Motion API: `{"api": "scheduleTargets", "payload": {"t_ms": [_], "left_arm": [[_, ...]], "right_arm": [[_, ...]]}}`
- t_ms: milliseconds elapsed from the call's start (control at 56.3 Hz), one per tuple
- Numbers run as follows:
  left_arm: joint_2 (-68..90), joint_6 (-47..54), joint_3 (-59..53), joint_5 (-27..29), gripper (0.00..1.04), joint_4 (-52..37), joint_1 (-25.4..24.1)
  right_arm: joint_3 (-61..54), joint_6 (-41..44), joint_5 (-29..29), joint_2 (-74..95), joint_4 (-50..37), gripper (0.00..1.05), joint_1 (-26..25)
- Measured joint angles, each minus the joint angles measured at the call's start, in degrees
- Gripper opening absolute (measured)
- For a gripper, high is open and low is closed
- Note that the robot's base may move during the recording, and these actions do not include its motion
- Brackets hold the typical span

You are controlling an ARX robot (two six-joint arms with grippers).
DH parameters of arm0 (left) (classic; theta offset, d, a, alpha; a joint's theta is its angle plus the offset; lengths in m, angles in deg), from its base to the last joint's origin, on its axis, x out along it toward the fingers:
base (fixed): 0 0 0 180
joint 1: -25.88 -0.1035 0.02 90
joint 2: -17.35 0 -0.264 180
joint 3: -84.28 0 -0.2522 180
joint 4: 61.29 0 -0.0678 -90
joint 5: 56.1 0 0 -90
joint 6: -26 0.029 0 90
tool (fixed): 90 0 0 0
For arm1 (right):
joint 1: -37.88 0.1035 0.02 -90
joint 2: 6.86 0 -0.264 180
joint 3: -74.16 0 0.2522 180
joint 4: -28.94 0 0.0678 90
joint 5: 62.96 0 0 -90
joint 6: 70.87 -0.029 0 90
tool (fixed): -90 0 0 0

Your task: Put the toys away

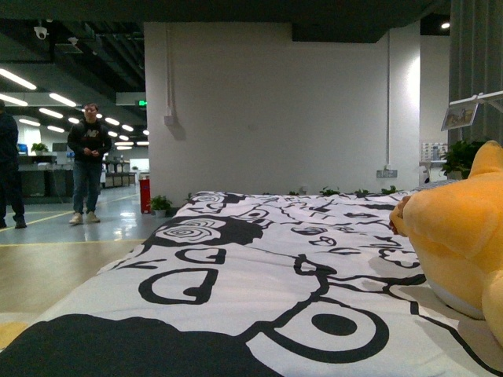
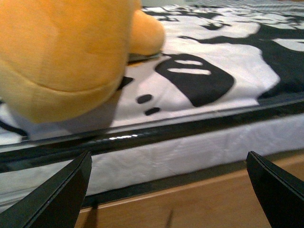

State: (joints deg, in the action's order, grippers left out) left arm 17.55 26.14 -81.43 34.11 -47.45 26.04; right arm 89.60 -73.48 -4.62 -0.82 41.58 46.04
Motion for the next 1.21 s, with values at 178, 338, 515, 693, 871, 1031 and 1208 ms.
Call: {"api": "scheduleTargets", "payload": {"t_ms": [178,338,515,693,871,1031,1208], "left_arm": [[0.00,0.00,0.00,0.00,0.98,0.00,-0.02],[0.00,0.00,0.00,0.02,0.99,0.00,-0.02],[0.00,0.00,0.00,0.00,0.99,0.00,-0.02],[0.00,0.00,0.00,0.00,0.99,0.00,-0.02],[0.00,0.00,0.00,0.00,0.98,0.00,-0.02],[0.00,0.00,0.00,0.00,0.99,0.00,-0.02],[0.00,0.00,0.00,0.00,0.99,0.00,-0.02]], "right_arm": [[5.90,-1.25,0.07,6.86,-4.81,0.98,2.69],[10.29,-3.21,4.57,13.77,-9.14,0.98,5.35],[11.65,-3.67,6.34,21.49,-16.00,0.98,9.70],[12.76,-3.10,4.31,29.59,-23.58,0.98,15.15],[14.91,-1.73,2.84,37.62,-30.62,0.98,18.80],[15.78,-0.28,2.78,41.62,-34.69,0.98,19.67],[15.85,1.36,4.04,44.92,-38.62,0.98,17.84]]}}
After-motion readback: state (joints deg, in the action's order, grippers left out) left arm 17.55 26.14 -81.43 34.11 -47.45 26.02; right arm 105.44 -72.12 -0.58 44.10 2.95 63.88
